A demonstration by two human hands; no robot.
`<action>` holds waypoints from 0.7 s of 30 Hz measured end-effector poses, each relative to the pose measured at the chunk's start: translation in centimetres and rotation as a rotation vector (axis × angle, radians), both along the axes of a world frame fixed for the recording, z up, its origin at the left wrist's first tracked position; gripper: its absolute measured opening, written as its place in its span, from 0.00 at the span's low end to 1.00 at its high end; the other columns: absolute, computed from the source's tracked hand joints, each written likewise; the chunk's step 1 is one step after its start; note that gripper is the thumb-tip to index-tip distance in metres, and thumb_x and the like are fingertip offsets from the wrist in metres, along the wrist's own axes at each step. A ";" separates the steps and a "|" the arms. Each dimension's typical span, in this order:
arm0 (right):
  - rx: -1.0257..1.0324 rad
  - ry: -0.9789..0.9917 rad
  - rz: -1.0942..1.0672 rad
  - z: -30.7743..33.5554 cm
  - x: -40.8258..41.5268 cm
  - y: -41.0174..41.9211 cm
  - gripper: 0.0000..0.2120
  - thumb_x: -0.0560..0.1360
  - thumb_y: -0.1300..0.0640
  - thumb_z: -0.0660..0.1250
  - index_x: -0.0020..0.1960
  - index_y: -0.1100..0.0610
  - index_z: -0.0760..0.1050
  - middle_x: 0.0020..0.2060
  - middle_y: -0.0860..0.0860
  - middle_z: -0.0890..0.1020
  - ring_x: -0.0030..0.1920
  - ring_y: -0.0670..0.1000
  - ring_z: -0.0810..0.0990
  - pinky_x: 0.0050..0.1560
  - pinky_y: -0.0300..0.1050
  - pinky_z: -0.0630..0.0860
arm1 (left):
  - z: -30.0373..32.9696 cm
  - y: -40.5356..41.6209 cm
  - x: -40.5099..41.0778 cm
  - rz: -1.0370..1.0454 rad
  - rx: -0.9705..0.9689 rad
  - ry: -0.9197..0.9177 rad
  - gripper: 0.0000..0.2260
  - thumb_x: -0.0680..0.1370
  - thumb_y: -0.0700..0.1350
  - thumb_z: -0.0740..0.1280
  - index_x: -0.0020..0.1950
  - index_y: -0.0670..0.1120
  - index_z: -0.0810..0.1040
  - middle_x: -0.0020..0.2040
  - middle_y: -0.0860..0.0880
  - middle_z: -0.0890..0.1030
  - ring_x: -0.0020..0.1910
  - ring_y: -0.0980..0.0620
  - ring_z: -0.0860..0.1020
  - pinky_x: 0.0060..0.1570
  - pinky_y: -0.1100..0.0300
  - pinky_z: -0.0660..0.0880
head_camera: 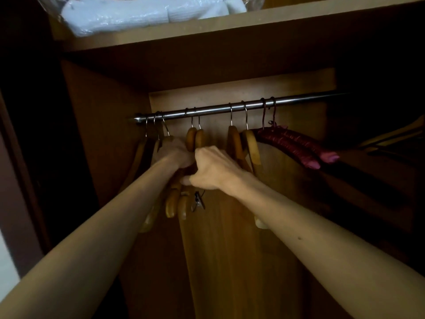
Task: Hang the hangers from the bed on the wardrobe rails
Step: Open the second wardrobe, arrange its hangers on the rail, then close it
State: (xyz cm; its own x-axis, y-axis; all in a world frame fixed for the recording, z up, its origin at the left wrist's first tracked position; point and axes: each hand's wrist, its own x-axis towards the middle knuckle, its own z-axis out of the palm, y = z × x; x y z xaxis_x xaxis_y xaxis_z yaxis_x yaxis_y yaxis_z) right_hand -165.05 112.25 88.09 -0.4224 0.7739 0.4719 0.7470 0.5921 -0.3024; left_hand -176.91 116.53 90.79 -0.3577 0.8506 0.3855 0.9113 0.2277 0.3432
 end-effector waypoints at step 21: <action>-0.310 0.222 -0.105 -2.0 -1.5 -0.7 0.08 0.76 0.60 0.65 0.54 0.60 0.77 0.56 0.57 0.81 0.59 0.56 0.79 0.51 0.47 0.77 | -3.1 3.0 2.0 -0.367 -0.116 -0.943 0.19 0.86 0.40 0.54 0.76 0.34 0.64 0.76 0.37 0.67 0.75 0.40 0.66 0.69 0.52 0.65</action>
State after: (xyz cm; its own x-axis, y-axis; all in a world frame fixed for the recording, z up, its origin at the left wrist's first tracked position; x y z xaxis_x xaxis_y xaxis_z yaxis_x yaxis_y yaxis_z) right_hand -166.51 111.55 86.10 -0.2472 0.9276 0.2800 0.6951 0.3711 -0.6157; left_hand -174.89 119.50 87.69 -0.1831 0.9830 -0.0101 0.3012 0.0659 0.9513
